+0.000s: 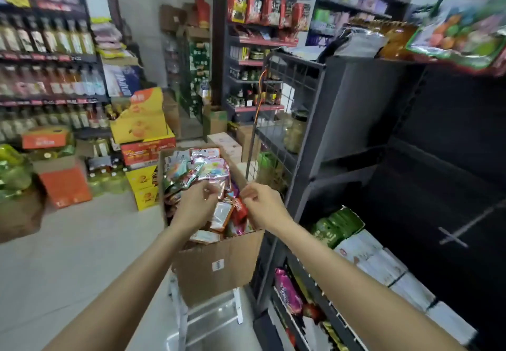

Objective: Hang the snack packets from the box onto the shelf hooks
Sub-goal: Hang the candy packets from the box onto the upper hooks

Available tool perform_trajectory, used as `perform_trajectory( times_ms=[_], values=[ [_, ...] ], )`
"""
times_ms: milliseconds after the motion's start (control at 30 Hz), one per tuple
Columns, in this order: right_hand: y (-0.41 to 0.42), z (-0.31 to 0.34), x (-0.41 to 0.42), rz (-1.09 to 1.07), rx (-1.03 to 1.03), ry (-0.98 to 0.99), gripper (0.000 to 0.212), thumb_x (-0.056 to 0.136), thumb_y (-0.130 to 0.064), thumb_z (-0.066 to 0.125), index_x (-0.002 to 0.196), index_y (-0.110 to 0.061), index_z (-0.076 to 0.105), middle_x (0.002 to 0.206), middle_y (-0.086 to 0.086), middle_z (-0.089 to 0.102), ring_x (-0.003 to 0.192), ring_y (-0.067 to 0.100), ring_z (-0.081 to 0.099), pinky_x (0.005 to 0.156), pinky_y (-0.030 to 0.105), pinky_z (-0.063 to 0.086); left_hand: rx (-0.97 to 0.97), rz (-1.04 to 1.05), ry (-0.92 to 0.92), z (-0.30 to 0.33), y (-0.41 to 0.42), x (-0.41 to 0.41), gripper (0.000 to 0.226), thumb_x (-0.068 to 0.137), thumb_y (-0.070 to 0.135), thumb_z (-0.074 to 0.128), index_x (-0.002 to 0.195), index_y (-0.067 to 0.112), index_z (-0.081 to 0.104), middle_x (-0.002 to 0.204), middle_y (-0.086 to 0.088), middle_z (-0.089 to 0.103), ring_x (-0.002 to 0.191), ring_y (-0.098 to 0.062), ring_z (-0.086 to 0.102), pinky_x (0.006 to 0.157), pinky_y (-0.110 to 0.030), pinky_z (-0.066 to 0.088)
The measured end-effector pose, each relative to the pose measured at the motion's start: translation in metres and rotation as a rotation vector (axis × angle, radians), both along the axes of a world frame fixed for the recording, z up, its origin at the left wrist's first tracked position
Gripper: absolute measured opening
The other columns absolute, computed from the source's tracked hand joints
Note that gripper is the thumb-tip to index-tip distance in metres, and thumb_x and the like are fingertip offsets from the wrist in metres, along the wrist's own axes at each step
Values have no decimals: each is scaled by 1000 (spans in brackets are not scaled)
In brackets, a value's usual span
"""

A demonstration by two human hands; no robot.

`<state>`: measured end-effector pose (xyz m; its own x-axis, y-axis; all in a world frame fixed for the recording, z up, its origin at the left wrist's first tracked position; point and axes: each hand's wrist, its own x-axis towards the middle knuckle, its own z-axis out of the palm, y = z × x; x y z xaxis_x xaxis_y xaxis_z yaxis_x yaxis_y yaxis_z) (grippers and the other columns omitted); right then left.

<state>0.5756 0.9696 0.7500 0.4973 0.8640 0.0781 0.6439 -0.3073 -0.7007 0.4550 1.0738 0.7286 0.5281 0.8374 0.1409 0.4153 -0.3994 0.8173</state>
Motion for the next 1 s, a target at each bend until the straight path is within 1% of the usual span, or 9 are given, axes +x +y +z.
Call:
perform_trajectory(
  times_ms=[133,300,433,500,567,733,800,900,1000],
  values=[
    [54,-47,6,66,-190,-3,29,92,-14,50,120,-12,60,123,4,62,109,18,58,84,23,43,43,54,164,-40,41,-11,22,90,8,49,106,3,63,108,-10,65,102,-23,57,76,-24,35],
    [98,-90,22,148,-383,11,45,93,-14,51,137,-9,43,139,10,48,117,21,52,90,29,44,65,-211,538,-73,85,0,33,91,12,53,123,5,55,128,-11,56,118,-24,51,92,-27,38],
    [128,-113,41,165,-475,87,62,92,-13,53,148,-13,26,134,13,50,84,15,53,57,20,41,-33,-495,874,-97,111,13,78,74,42,75,139,23,39,144,1,39,130,-21,38,106,-33,34],
    [140,-124,50,165,-521,165,64,92,-12,53,149,-15,23,137,10,48,93,18,56,62,23,44,-34,-579,983,-105,116,17,89,66,47,79,141,29,35,147,5,33,133,-20,33,110,-38,31],
    [148,-136,56,139,-521,301,68,91,-10,55,150,-15,21,144,7,41,107,18,53,75,28,48,32,-628,959,-110,119,19,76,71,42,76,138,26,42,140,3,42,128,-21,40,104,-31,35],
    [162,-158,60,-149,-407,492,54,91,-5,55,138,-11,30,132,14,47,99,24,54,92,43,51,242,-583,704,-104,126,21,24,91,30,57,105,14,68,101,-5,69,90,-25,62,73,-30,44],
    [166,-160,61,-266,-326,483,51,89,-5,59,130,-8,30,124,14,53,101,26,58,85,42,54,271,-508,671,-100,129,22,23,95,26,52,104,11,67,99,-6,68,89,-25,61,70,-32,42],
    [167,-154,62,-347,-237,657,41,88,-1,63,121,-3,39,104,13,59,75,19,61,48,22,52,313,-311,566,-94,134,23,21,97,25,47,102,12,63,97,-6,66,90,-26,60,67,-33,44],
    [162,-144,62,-303,-236,785,5,89,3,58,88,-1,55,73,10,59,57,14,55,46,17,50,226,-102,360,-89,142,19,23,97,26,49,94,9,64,88,-6,66,84,-25,60,65,-34,42]
  ],
)
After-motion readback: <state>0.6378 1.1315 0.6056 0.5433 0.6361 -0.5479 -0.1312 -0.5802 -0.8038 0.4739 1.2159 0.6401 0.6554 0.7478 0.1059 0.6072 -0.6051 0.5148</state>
